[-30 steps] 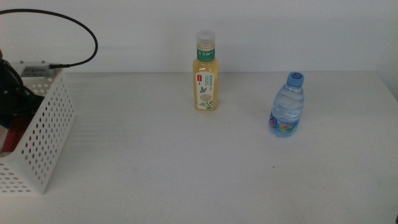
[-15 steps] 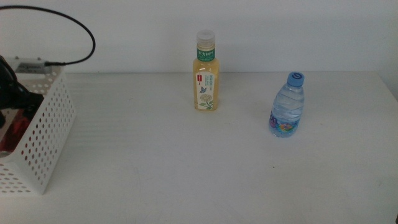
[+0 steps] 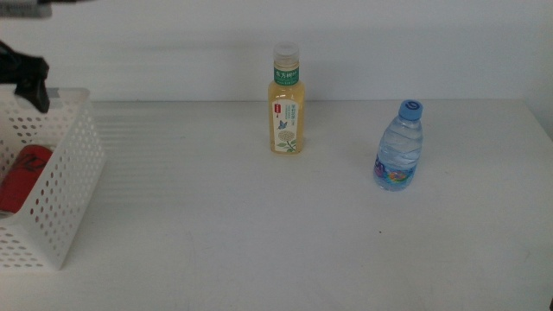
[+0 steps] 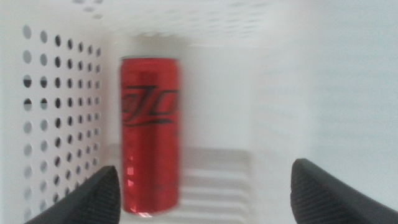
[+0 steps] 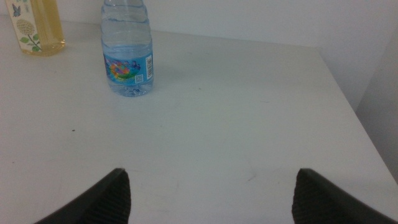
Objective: Use arms to grab the bottles and put them into the dustbin to the left of the table.
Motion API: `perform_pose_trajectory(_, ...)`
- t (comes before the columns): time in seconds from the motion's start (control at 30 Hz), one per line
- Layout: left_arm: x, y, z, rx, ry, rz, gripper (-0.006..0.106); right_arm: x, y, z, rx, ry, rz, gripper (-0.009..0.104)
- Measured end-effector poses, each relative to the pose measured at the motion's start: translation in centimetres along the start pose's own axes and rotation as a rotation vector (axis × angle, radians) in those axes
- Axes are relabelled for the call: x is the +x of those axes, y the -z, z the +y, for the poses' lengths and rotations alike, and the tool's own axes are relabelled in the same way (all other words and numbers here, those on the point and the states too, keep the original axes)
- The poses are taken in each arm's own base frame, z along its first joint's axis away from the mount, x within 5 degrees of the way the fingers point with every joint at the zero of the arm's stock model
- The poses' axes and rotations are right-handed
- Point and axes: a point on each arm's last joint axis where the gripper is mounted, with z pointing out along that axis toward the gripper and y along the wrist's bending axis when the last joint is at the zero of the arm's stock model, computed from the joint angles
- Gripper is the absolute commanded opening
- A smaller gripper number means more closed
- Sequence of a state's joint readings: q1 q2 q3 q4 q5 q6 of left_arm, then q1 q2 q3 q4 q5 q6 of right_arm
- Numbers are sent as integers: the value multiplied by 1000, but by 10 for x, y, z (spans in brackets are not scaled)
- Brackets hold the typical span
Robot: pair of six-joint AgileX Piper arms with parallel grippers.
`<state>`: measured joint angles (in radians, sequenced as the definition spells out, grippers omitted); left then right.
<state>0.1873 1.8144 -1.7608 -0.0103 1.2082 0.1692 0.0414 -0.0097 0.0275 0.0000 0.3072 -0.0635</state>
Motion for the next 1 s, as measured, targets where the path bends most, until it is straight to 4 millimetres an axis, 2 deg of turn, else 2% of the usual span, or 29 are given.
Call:
perform_pose_trajectory(0.2, 35, 60, -40, 27, -39, -145, 90, 0, 0, 0, 0, 0, 0, 68)
perform_pose_trajectory(0.37, 70, 89, -74, 78, -101, -275, 90, 0, 0, 0, 0, 0, 0, 68)
perform_pose_trajectory(0.53, 105, 102, -97, 132, -163, -394, 90, 0, 0, 0, 0, 0, 0, 68)
perform_pose_trajectory(0.7, 140, 111, -108, 180, -209, -494, 90, 0, 0, 0, 0, 0, 0, 68)
perform_pose_trajectory(1.0, 177, 120, -117, 254, -254, -615, 90, 0, 0, 0, 0, 0, 0, 68)
